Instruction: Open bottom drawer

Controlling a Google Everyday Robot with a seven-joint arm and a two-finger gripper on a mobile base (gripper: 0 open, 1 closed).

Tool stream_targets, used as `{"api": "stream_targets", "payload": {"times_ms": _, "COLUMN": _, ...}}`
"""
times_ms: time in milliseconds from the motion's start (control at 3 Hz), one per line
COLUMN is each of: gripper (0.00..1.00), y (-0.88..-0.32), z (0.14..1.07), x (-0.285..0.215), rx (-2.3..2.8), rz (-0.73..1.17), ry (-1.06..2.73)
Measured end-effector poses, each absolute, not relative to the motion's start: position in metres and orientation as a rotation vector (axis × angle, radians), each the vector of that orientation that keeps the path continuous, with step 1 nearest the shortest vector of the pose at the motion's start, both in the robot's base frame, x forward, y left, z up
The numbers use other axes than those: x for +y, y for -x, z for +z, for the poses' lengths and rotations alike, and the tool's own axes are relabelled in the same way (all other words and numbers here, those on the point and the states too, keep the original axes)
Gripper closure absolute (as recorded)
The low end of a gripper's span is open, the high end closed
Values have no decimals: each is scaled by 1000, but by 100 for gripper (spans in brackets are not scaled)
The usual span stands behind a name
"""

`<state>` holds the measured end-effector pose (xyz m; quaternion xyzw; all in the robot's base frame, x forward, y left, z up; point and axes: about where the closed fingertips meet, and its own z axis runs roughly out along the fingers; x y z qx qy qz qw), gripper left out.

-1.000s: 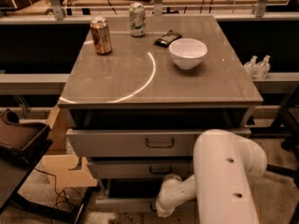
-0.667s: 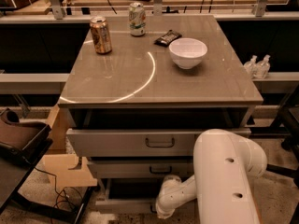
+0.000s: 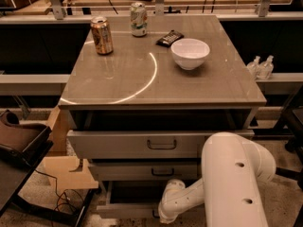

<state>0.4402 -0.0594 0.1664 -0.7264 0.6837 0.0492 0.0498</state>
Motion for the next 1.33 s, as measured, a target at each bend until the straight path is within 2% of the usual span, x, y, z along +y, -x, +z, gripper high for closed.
{"api": "stream_targets", "payload": {"times_ms": 1333, "gripper": 100, "y": -426, "z": 174, "x": -63, "rx": 2087, "rz": 121, "ry": 2187}}
